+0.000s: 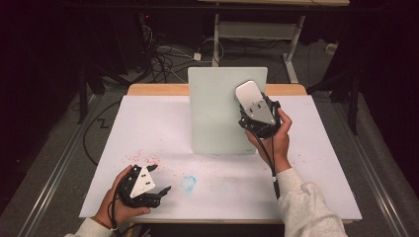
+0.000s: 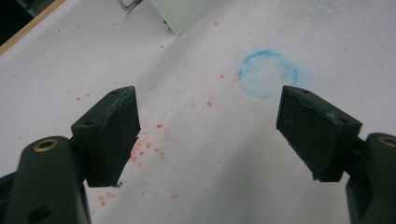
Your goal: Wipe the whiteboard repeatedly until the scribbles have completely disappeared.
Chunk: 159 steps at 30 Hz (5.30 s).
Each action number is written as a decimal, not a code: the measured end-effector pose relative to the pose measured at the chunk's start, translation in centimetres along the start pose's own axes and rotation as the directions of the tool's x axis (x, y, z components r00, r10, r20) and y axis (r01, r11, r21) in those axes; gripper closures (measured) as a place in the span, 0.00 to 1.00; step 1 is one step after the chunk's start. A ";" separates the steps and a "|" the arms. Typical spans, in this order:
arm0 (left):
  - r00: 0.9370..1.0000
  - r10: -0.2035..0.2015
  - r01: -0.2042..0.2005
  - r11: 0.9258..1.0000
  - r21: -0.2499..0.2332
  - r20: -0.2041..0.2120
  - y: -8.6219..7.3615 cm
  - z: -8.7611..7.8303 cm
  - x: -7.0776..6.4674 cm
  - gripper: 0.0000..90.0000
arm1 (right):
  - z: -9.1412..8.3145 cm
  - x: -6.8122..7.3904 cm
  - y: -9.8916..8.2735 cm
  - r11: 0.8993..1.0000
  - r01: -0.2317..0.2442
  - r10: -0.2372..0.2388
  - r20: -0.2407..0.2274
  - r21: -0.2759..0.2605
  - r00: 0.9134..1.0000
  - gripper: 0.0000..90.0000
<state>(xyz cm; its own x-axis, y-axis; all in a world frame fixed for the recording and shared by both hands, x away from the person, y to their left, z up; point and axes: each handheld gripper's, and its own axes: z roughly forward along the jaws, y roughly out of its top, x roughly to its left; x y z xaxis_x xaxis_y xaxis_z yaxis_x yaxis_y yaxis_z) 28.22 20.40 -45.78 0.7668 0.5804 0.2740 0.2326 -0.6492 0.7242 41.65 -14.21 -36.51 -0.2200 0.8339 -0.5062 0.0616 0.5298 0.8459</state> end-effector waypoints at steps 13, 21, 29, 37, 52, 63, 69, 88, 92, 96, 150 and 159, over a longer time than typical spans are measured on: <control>1.000 0.003 -0.003 1.000 0.001 0.001 0.0 0.0 -0.1 0.23 | -0.2 5.6 -1.8 0.981 0.194 -0.192 -0.069 0.017 0.979 0.34; 1.000 0.004 -0.004 1.000 0.001 0.002 0.1 -0.1 -0.1 0.23 | 0.0 1.5 0.1 0.998 0.064 -0.064 0.020 0.008 0.998 0.34; 1.000 -0.003 0.003 1.000 -0.005 0.003 0.0 -0.1 0.0 0.23 | 0.1 -0.9 0.9 0.999 -0.046 0.046 0.043 -0.003 0.998 0.34; 1.000 0.002 -0.002 1.000 -0.002 0.004 0.1 -0.1 -0.1 0.23 | 0.2 1.9 0.5 1.000 0.003 -0.003 0.021 0.001 1.000 0.34; 1.000 -0.004 0.004 1.000 -0.004 0.005 0.0 -0.1 0.0 0.23 | -0.1 1.8 -1.1 0.999 0.045 -0.045 0.008 0.000 0.999 0.34; 1.000 -0.005 0.005 1.000 -0.006 0.004 0.0 -0.2 0.0 0.23 | -0.3 -1.4 -1.3 0.998 -0.065 0.064 0.034 0.002 0.997 0.34; 1.000 -0.001 0.001 1.000 -0.002 0.006 0.1 -0.1 0.0 0.23 | -0.7 0.5 -3.8 1.000 -0.015 0.014 0.008 0.026 1.000 0.34; 1.000 0.007 -0.007 1.000 -0.013 -0.007 0.0 -0.6 0.0 0.23 | -1.7 1.0 -6.3 0.999 0.004 -0.001 -0.065 0.051 0.998 0.34; 1.000 0.012 -0.012 1.000 -0.007 -0.004 0.0 -0.4 0.0 0.23 | -1.9 0.0 -5.7 0.999 -0.032 0.033 -0.035 0.038 0.999 0.34; 1.000 0.013 -0.013 1.000 -0.005 -0.001 0.0 -0.3 -0.1 0.23 | -1.5 -0.3 -5.4 0.999 -0.029 0.029 -0.012 0.044 1.000 0.34; 1.000 0.019 -0.019 1.000 -0.006 -0.009 0.0 -0.5 0.0 0.23 | -3.9 0.8 -7.6 0.998 0.004 0.008 -0.186 0.062 0.983 0.34; 1.000 0.006 -0.006 1.000 -0.012 -0.003 -0.2 -0.4 0.4 0.23 | -4.5 0.2 -6.8 0.999 -0.017 0.023 -0.205 0.035 0.978 0.34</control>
<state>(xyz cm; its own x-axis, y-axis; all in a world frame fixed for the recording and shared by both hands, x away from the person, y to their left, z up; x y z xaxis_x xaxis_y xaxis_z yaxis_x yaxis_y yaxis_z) 28.22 20.93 -45.55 0.7663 0.5779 0.2806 0.2204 -0.6467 0.7302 36.79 -18.34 -41.65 -0.4136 0.7965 -0.4411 0.0990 0.5210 0.8478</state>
